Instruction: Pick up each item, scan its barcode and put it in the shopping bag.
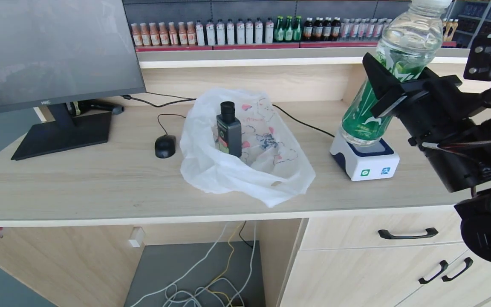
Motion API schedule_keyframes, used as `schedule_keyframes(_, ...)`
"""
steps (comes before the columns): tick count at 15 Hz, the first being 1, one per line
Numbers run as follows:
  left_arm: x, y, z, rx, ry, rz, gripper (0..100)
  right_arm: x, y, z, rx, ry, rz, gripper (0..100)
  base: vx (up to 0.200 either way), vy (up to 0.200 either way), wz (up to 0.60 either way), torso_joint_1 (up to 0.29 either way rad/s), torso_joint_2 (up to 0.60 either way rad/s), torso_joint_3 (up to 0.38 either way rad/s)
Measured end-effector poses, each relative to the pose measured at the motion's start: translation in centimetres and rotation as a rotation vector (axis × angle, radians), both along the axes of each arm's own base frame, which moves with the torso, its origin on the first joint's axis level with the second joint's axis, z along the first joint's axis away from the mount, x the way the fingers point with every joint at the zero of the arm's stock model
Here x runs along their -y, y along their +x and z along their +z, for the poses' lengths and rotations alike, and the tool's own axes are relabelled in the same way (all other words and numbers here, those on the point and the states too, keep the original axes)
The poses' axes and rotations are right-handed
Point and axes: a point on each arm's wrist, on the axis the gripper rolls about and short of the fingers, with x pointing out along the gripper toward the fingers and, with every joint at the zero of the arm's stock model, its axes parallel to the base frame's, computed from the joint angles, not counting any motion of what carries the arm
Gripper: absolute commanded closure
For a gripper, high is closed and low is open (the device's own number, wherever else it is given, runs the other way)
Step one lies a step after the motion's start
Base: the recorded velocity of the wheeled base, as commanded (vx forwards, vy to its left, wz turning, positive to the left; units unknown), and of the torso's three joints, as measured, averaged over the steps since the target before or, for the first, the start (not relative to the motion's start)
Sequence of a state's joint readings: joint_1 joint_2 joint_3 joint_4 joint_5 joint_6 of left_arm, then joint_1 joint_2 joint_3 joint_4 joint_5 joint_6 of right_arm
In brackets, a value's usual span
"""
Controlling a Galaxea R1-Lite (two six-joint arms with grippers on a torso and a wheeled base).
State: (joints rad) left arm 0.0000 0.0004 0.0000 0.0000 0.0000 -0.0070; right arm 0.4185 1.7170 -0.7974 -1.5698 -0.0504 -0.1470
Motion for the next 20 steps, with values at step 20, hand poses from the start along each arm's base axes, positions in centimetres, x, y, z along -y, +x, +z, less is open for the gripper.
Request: schedule_keyframes(20, 0.0, 0.0, 0.0, 0.000, 0.004, 0.000, 0, -4.5, 3.5, -0.2, -0.108, -0.058, 0.089, 100, 0.000, 0.030, 0.00, 0.001, 0.00, 0.000)
